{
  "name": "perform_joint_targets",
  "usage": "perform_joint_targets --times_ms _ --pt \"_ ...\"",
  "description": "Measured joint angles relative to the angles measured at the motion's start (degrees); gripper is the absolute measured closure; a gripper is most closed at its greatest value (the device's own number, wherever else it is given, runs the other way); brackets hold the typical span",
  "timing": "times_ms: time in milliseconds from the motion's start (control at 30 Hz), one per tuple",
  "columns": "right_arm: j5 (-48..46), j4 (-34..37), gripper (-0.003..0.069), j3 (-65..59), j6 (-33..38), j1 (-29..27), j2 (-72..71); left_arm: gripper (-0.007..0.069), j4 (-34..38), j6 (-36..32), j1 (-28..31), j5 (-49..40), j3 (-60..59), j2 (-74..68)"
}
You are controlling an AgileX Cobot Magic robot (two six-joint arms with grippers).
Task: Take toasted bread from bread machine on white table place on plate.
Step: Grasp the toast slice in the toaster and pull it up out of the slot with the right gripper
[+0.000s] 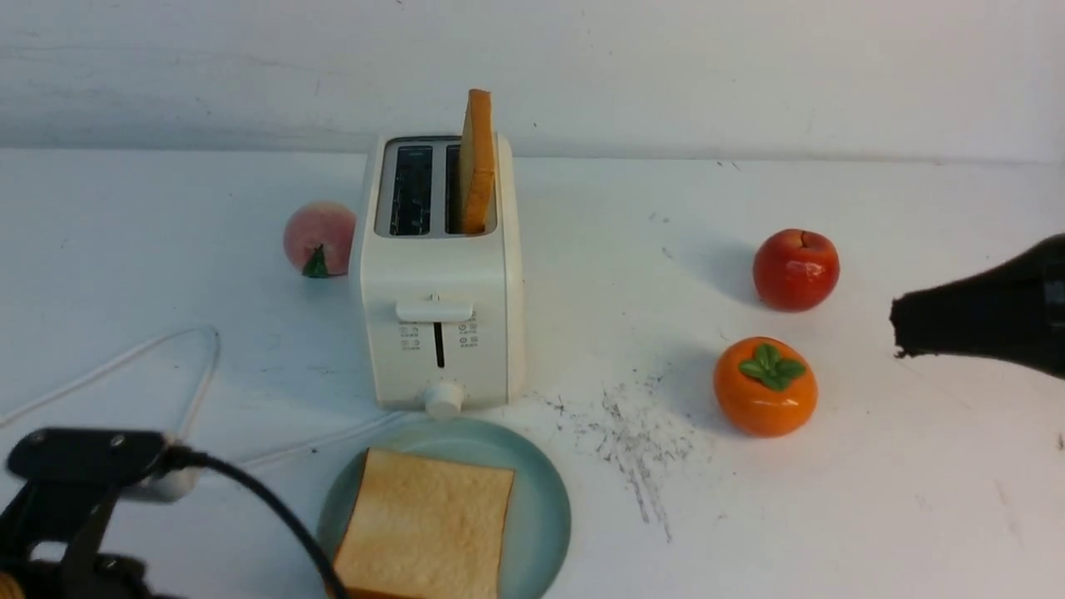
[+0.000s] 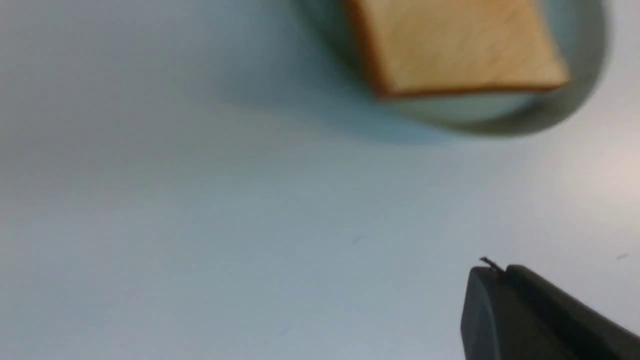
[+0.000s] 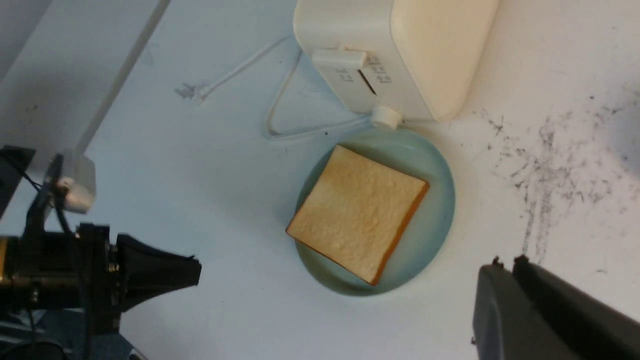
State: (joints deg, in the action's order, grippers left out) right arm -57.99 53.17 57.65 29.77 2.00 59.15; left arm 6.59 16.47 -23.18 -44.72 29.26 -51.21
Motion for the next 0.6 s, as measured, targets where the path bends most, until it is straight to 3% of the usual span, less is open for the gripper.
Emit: perform_joint_targets --times_ms 67,100,133,267,467,600 --pt "0.0 1.2 0.0624 0.4 0.1 0.0 0.9 0.0638 -7.1 7.8 0.0 -5.6 0.6 0.9" --pt "0.0 2.4 0.0624 1.1 0.1 0.2 2.3 0.0638 -14.1 15.2 0.0 -11.0 2.1 3.1" --pt "0.2 2.6 0.0624 1.4 0.1 0.5 3.3 0.0638 -16.0 16.8 0.0 -13.0 2.9 4.5" --pt "2.4 0.8 0.0637 4.3 -0.6 4.3 6.7 0.0638 -18.3 19.1 0.0 -15.2 7.1 11.7" --pt "12.6 -11.4 0.0655 15.8 -9.4 20.2 18.2 0.0638 -18.3 19.7 0.0 -16.9 12.2 26.7" --pt "16.9 -20.3 0.0611 26.3 -17.1 26.4 28.0 0.0638 -17.8 19.9 0.0 -20.3 12.2 33.4"
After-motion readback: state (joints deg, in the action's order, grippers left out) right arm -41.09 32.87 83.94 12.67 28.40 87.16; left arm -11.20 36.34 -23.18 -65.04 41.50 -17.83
